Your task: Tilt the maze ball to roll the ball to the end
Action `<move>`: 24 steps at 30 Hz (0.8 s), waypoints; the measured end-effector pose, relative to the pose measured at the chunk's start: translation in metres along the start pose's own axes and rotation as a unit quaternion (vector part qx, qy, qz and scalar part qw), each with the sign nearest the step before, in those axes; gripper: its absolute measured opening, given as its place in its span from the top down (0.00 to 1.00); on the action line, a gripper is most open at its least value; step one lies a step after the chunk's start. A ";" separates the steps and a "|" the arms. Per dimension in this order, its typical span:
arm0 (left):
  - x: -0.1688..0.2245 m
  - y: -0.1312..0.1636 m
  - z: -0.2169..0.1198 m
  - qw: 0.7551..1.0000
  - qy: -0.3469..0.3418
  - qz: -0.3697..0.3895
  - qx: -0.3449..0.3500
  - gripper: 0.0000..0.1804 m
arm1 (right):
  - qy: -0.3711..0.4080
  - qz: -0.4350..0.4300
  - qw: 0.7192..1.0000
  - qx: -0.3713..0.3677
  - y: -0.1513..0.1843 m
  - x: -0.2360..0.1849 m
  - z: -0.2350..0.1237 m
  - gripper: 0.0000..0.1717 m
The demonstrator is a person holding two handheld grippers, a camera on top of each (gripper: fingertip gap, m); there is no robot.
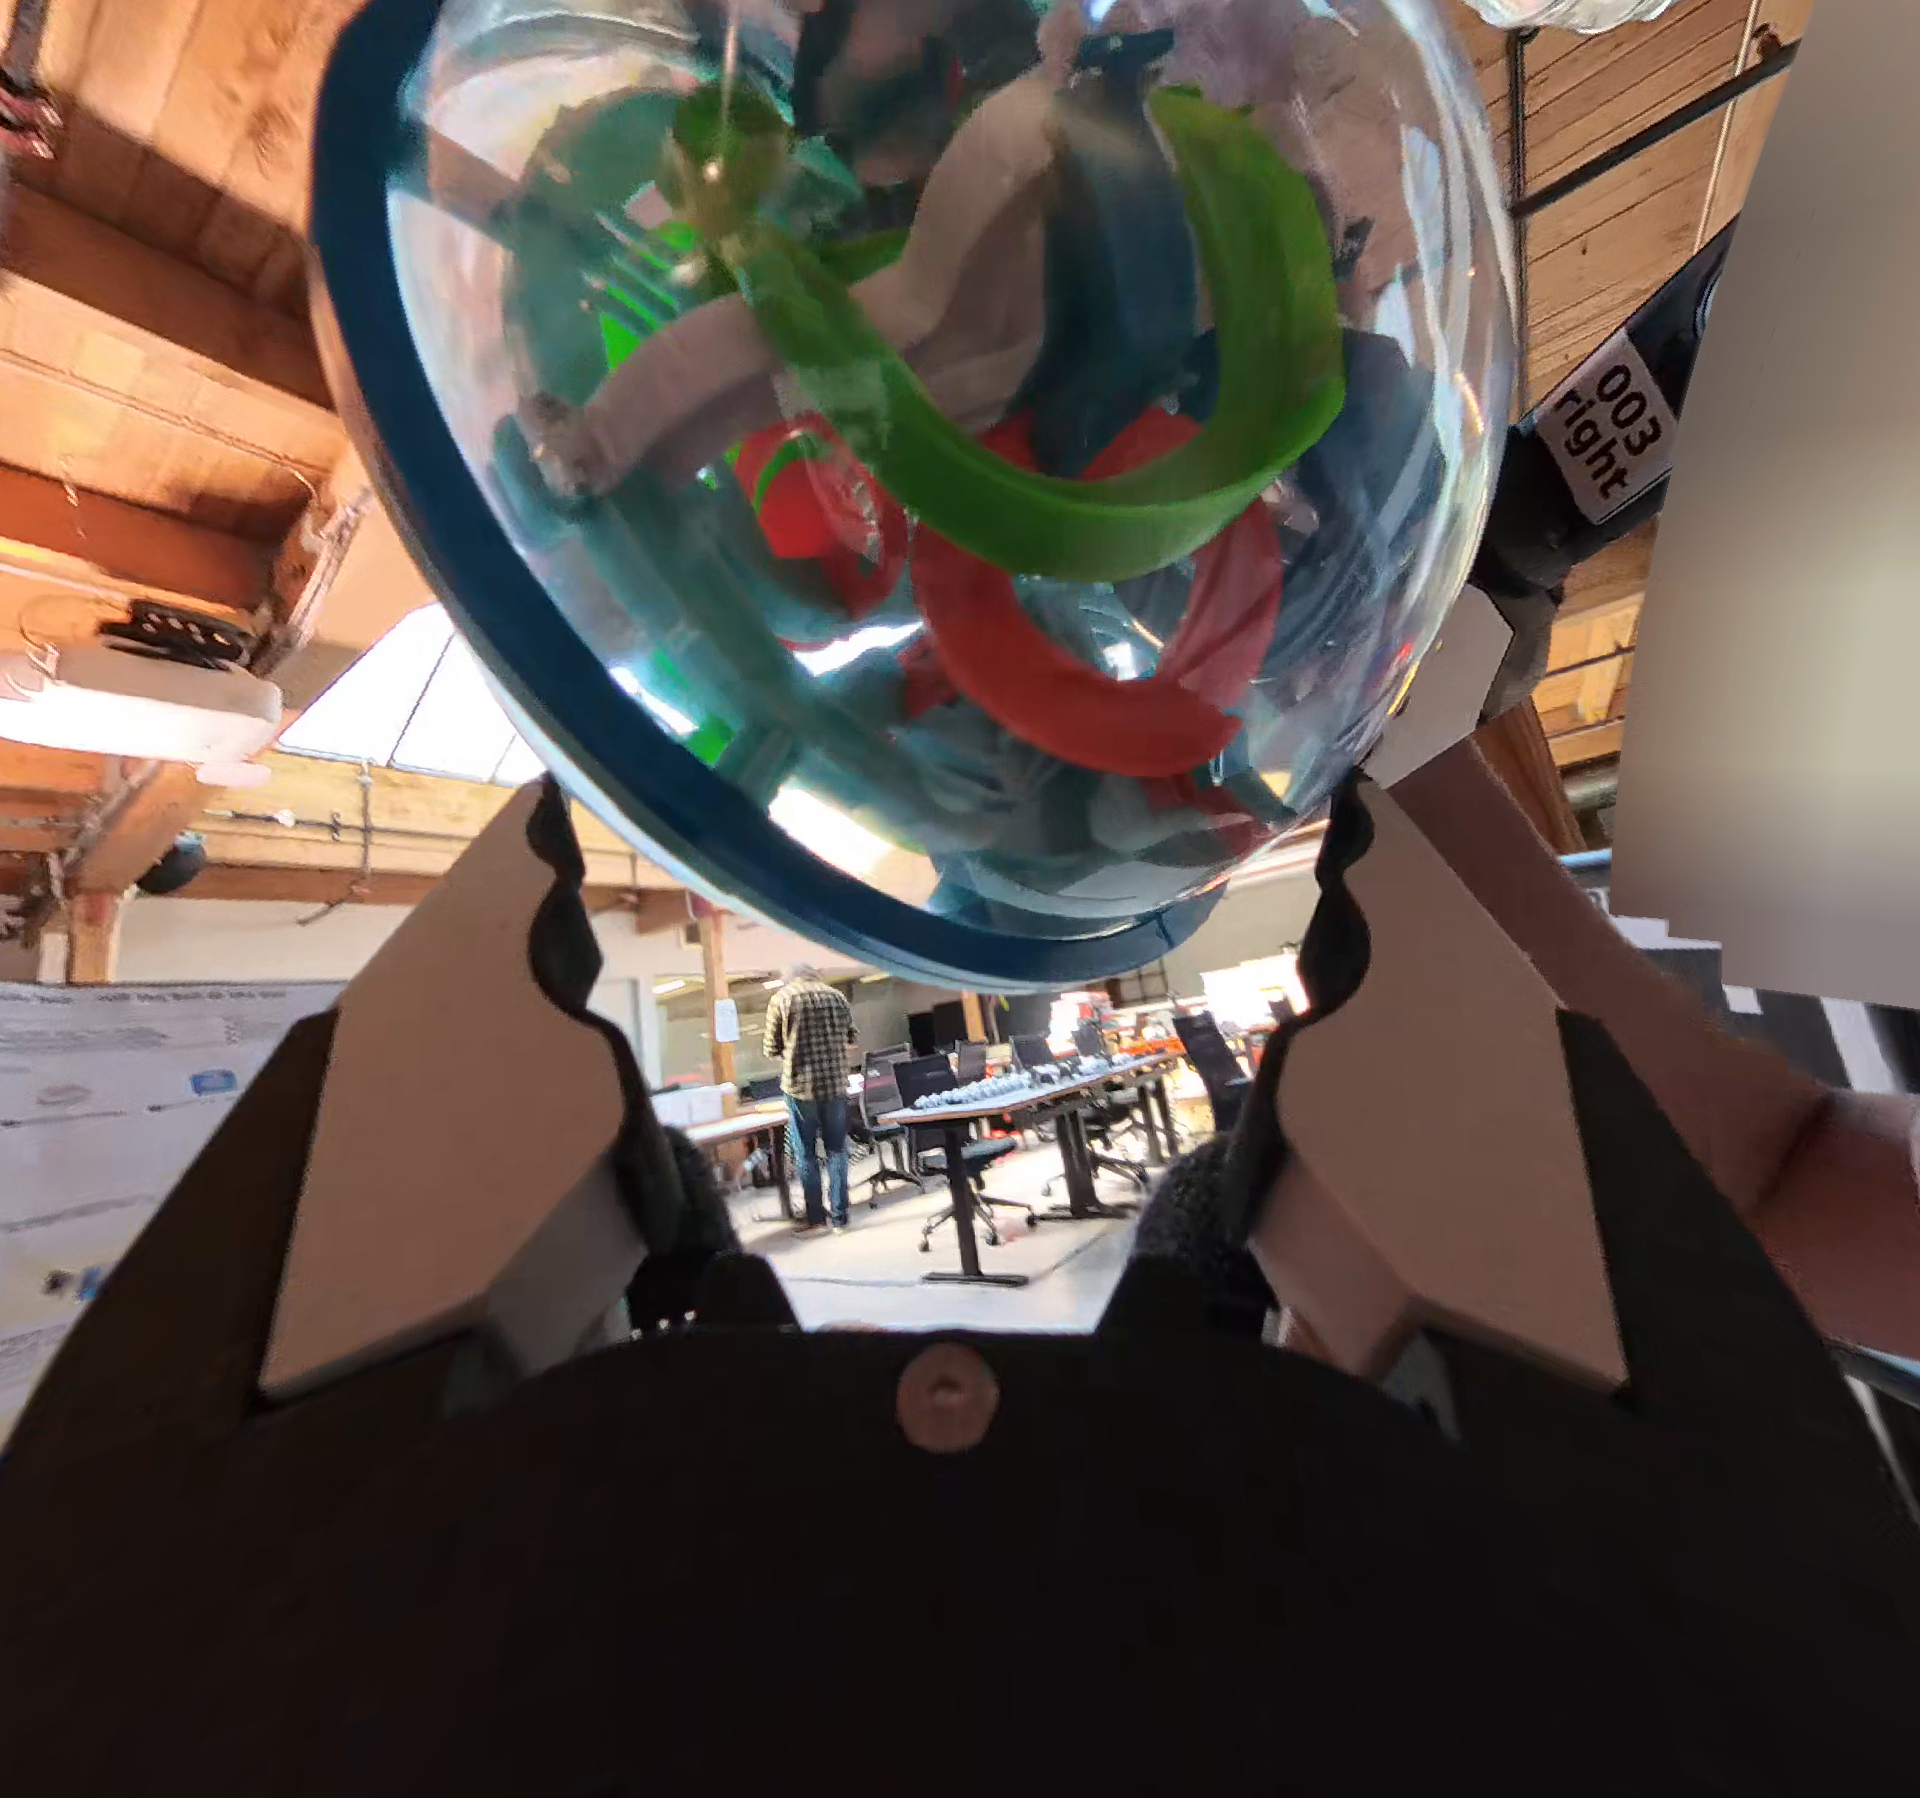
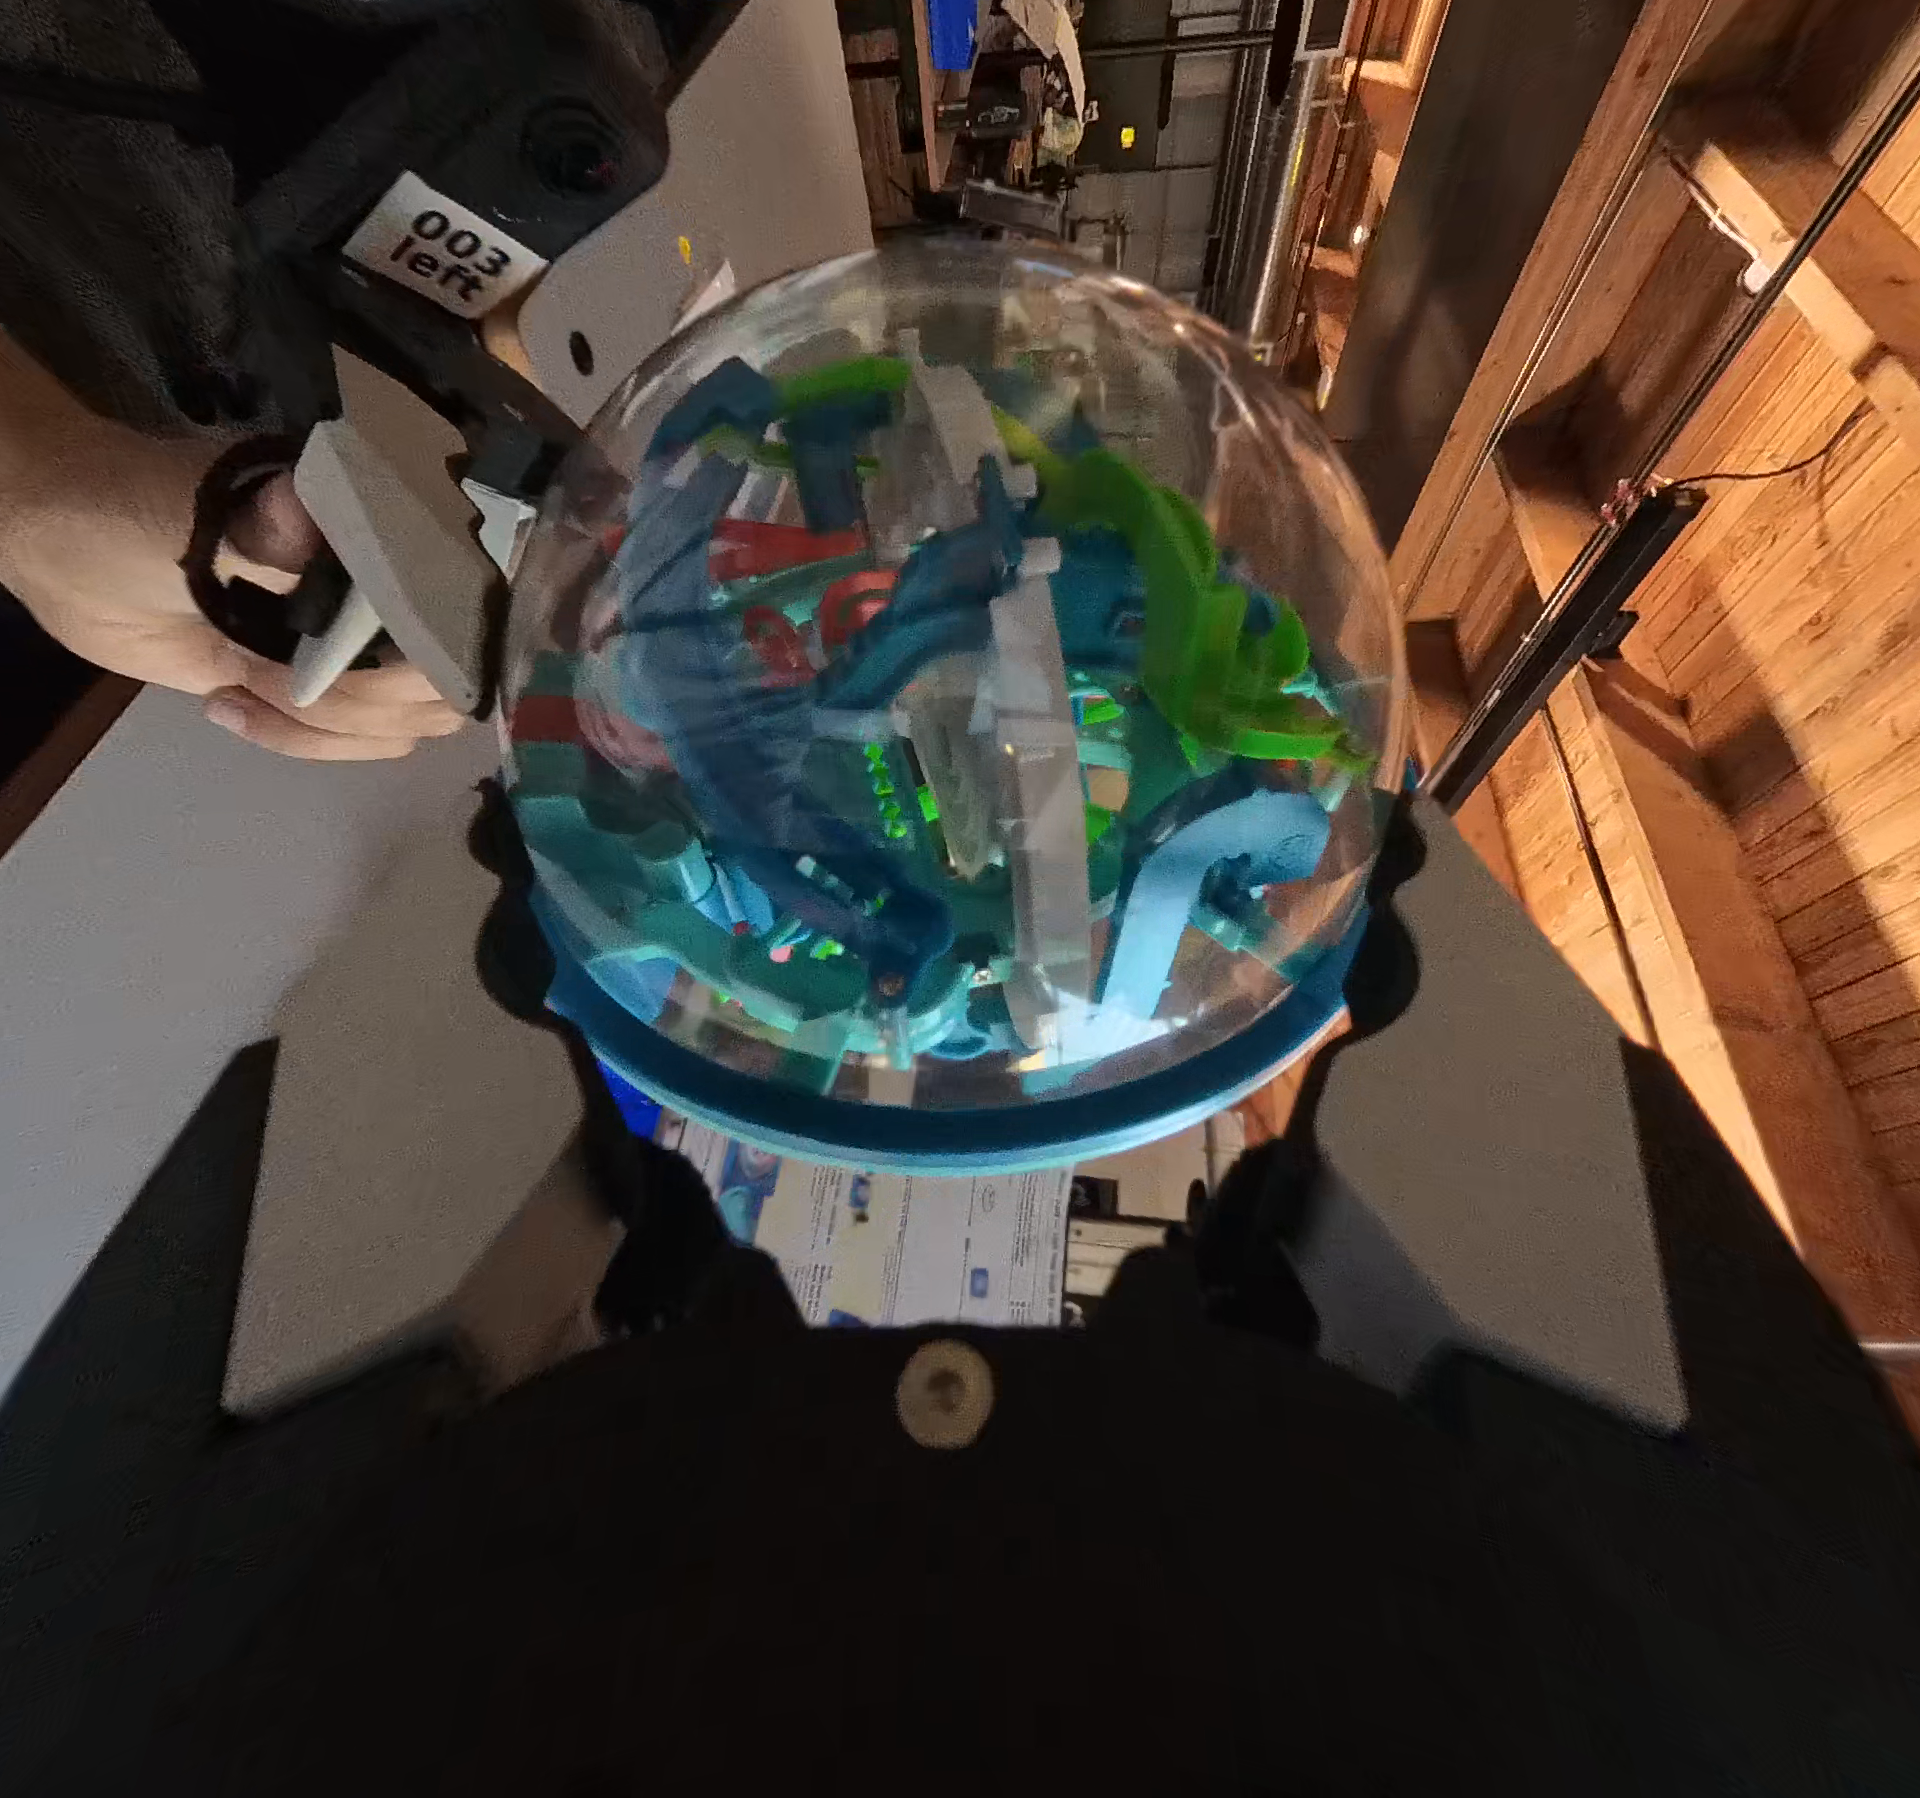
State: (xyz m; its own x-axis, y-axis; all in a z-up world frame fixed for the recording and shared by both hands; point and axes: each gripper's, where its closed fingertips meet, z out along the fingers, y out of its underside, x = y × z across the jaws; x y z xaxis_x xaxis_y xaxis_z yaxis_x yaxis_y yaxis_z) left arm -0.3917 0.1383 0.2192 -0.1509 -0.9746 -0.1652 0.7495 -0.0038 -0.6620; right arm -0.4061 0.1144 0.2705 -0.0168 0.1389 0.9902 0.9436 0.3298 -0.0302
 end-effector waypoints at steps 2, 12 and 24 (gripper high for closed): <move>0.001 -0.015 -0.005 0.999 -0.002 0.024 0.024 0.24 | 0.005 -0.023 1.000 0.013 -0.017 0.004 0.003 0.11; -0.015 -0.042 -0.017 0.999 -0.013 0.033 0.022 0.24 | -0.003 -0.049 0.998 -0.043 -0.034 0.021 0.029 0.11; -0.006 -0.057 -0.022 0.988 -0.008 0.157 0.008 0.24 | 0.069 -0.138 0.988 0.001 -0.057 0.020 0.018 0.11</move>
State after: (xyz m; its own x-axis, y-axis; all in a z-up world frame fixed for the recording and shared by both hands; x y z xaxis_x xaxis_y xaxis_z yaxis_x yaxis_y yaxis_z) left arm -0.4478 0.1492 0.2421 0.1011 -0.9320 -0.3481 0.7675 0.2957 -0.5688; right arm -0.4665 0.1148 0.2894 -0.2289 -0.0854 0.9697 0.9087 0.3386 0.2443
